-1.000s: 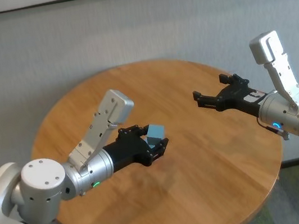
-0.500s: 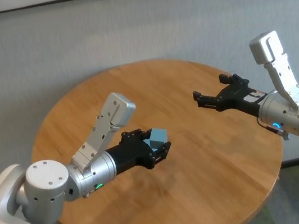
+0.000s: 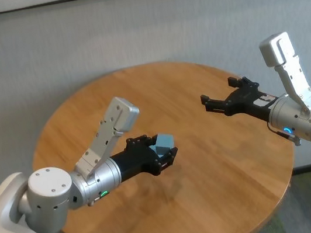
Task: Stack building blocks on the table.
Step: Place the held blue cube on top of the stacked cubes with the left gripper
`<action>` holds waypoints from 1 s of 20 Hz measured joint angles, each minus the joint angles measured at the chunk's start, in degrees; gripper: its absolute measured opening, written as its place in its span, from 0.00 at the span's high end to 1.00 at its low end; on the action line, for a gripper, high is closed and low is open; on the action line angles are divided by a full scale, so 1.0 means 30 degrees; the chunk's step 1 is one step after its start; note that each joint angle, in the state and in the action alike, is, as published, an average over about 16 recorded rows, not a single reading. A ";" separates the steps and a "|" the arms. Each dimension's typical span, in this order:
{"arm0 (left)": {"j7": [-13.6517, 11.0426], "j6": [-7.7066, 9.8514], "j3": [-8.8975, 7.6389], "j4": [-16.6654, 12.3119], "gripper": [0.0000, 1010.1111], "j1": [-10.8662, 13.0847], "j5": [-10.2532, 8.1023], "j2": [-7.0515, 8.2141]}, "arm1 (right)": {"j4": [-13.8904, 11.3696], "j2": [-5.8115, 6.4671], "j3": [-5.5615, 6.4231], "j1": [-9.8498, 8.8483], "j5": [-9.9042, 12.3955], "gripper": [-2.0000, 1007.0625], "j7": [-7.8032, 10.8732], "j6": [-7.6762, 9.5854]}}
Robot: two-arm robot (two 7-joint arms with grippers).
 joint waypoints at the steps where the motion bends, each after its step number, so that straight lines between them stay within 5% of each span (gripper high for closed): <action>1: 0.0003 -0.0037 0.0001 0.0071 0.46 -0.0018 -0.0027 -0.0017 | 0.0000 0.0000 0.0000 0.0000 0.0000 0.00 0.0000 0.0000; 20: 0.0068 -0.0435 -0.0045 0.0820 0.46 -0.0268 -0.0307 -0.0157 | 0.0000 0.0000 0.0000 0.0000 0.0000 0.00 0.0000 0.0000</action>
